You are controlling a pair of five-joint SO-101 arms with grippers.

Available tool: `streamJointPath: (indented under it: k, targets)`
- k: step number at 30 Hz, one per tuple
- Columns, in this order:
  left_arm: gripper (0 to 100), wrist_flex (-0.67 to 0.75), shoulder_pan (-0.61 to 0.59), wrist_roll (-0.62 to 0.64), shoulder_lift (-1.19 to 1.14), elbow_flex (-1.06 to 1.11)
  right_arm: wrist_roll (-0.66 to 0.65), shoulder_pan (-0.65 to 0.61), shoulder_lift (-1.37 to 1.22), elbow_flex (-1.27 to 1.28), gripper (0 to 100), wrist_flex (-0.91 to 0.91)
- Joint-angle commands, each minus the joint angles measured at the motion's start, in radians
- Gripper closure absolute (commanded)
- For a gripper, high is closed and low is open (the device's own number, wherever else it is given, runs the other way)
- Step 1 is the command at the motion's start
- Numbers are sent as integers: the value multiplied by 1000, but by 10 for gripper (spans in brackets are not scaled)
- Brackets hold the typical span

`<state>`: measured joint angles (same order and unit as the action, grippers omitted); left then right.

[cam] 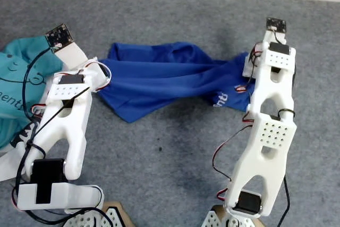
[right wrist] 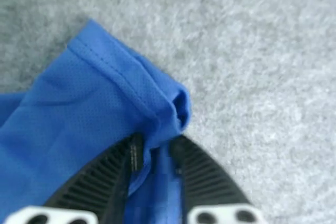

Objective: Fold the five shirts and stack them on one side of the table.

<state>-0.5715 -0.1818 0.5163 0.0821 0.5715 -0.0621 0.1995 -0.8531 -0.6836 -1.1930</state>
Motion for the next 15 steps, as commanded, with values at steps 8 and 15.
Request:
streamJointPath:
  k: [8, 15]
  targets:
    - [993, 15, 8, 0, 4, -7, 14, 44, 18, -193, 993, -61]
    - [993, 15, 8, 0, 4, -7, 6, 67, 12, -364, 993, -202]
